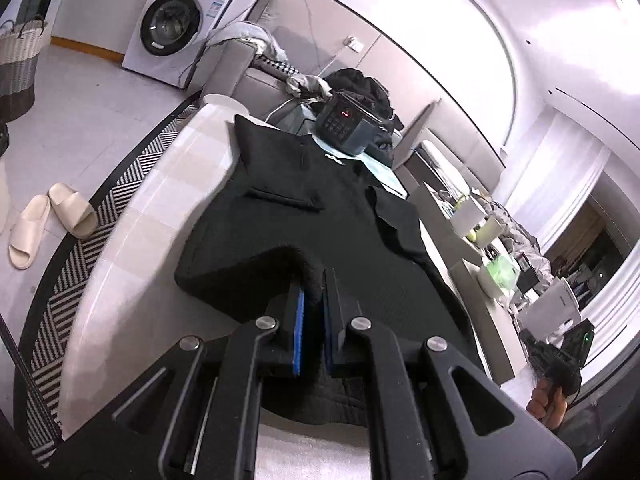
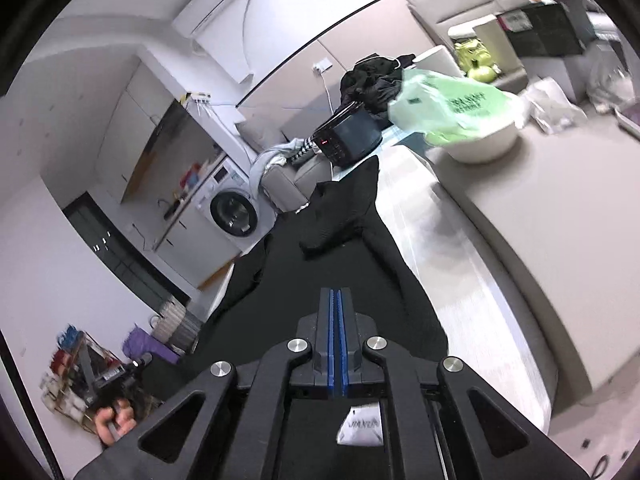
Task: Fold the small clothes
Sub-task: 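Lift the black sweater hem with both grippers and fold it toward the collar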
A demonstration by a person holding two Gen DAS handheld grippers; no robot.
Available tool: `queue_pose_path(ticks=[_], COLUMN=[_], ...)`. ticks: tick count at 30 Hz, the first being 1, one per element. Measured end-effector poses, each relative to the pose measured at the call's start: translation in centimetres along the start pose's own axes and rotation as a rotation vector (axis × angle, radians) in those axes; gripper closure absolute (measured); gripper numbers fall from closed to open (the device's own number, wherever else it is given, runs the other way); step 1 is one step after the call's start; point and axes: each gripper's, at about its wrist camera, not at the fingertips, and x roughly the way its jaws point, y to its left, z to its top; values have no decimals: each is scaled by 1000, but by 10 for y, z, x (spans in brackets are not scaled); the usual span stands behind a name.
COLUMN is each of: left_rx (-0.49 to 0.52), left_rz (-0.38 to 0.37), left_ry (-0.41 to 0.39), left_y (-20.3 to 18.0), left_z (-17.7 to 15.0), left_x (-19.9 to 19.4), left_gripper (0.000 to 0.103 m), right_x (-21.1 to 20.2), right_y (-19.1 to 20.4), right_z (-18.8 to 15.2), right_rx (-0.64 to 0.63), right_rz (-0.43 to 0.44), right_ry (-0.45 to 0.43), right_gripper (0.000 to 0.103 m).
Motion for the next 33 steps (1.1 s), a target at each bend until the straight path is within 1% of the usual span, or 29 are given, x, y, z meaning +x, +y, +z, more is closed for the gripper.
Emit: queue_pose_path(ticks=[1,2,3,4,5,7,8,9,11,12,14,17,20,24,25,26,29,31,33], left_rx=[-5,-10,-17,-19,-21,-23,-24,-23,-23,-23,-20,-4,10,14,16,17,20,17,15], left_rz=[8,12,20,25,29,38,40,42,46,47,53,68,78,88,92,96,101,97,93], left_ry=[6,7,14,19,24,29,30,31,32,31,31,28,30,35,37,38,39,40,38], left_y=[3,7,11,13,15,19,20,21,21,22,21,16,14,14,13,13,14,14,14], left_z=[0,-1,-4,-7,-10,-14,-16,-18,-20,-22,-24,-25,-28,-31,-32,-33,-34,-35,-35], left_x=[1,0,0,-2,-3,-4,-4,-4,-4,-5,-6,-6,-7,-6,-6,-6,-7,-7,-7], left_gripper=[98,98,98,98,98,98,98,98,98,98,98,98,98,98,98,98,98,98,98], right_x=[5,10,13,14,13,9,6,5,2,2,-1,-2,-10,-14,-13,-12,-11,-14,-16], right_y=[5,10,11,8,5,-7,-15,-20,-32,-36,-45,-49,-56,-64,-64,-61,-48,-43,-36], right_z=[1,0,-2,-6,-10,-21,-28,-33,-43,-48,-53,-59,-63,-69,-69,-70,-72,-70,-61], right_rx=[-44,-89,-112,-119,-114,-100,-90,-83,-59,-45,2,12,21,45,43,27,-50,-64,-42], right_rz=[-40,-90,-119,-138,-148,-183,-195,-199,-178,-164,-95,-69,-67,-53,-57,-64,-91,-55,21], right_ry=[30,74,117,173,201,258,311,338,403,422,451,498,505,502,500,493,495,472,413], right_gripper=[99,96,93,88,81,68,68,68,68,68,68,68,63,63,66,80,93,94,94])
